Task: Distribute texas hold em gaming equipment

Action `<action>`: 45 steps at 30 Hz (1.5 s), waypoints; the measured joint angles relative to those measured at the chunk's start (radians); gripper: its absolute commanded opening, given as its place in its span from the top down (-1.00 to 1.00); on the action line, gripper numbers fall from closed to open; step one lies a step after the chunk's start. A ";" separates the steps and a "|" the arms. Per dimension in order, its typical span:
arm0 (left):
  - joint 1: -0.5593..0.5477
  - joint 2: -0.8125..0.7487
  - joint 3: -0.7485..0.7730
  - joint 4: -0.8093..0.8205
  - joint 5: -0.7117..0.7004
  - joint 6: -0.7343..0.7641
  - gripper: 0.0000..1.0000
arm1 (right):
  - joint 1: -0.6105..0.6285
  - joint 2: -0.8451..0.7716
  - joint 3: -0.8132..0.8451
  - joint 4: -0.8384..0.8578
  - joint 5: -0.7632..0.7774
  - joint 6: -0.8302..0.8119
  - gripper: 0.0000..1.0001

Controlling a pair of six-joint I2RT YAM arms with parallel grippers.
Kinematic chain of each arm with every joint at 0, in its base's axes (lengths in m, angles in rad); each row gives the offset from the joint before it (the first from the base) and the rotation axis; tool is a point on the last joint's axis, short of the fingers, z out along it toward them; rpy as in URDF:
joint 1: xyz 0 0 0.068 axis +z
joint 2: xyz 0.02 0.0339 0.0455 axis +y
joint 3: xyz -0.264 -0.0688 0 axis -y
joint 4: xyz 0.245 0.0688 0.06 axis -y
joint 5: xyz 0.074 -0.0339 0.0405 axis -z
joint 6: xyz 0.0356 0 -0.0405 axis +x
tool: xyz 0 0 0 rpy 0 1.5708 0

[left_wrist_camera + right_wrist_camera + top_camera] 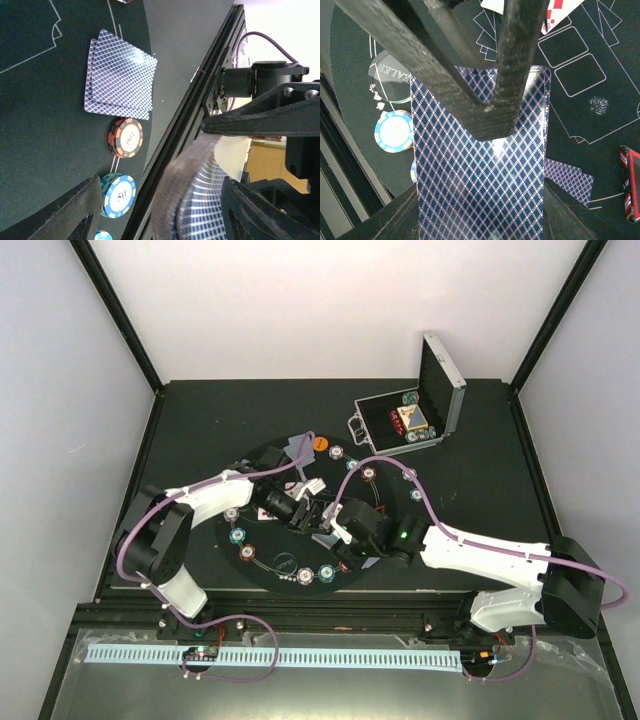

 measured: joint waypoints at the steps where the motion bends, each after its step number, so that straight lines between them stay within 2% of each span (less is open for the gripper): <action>1: -0.001 0.009 0.000 0.000 0.000 0.002 -0.26 | 0.000 0.000 0.000 0.000 -0.001 0.000 -0.11; 18: 0.029 0.055 0.024 -0.059 0.010 0.070 0.26 | 0.000 0.000 -0.006 -0.006 -0.002 0.000 -0.11; 27: 0.047 0.055 0.025 -0.074 0.034 0.084 0.75 | 0.000 0.000 -0.011 -0.009 -0.001 0.000 -0.11; 32: 0.056 0.053 0.025 -0.077 0.059 0.087 0.96 | 0.000 0.000 -0.012 -0.012 -0.001 0.000 -0.11; 45: 0.122 -0.014 0.023 -0.093 0.032 0.088 0.97 | 0.000 -0.004 -0.017 -0.013 0.022 0.024 -0.10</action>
